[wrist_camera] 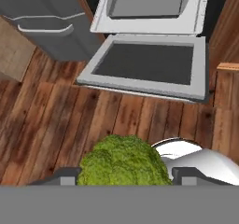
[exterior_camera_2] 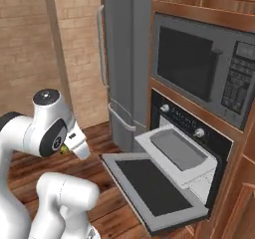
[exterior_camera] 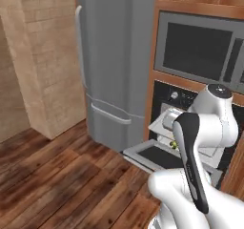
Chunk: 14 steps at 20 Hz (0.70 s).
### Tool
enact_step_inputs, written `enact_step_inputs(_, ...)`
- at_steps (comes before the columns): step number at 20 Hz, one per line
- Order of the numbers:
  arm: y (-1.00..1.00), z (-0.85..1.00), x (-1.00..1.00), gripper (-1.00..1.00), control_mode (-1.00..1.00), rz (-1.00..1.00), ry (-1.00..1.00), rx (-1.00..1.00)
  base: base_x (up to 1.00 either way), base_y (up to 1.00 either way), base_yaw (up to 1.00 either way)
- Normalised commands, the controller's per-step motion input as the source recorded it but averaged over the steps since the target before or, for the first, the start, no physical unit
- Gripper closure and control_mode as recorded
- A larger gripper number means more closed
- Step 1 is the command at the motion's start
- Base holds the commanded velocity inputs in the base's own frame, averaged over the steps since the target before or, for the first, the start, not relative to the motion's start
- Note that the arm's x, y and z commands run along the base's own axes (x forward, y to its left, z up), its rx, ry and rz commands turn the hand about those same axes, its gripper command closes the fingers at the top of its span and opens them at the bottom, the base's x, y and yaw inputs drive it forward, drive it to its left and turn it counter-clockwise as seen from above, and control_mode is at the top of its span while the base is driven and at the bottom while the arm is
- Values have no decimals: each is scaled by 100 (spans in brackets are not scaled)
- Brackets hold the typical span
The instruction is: Place the broccoli on the top rack of the oven.
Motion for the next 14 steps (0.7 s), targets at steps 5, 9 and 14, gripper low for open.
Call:
enact_step_inputs(5,0,0,0,100,100,0,0,0,8,3,-94)
enact_step_inputs(9,0,0,0,100,100,0,0,0,41,30,-82)
enact_step_inputs(14,0,0,0,100,100,0,0,0,51,79,-60)
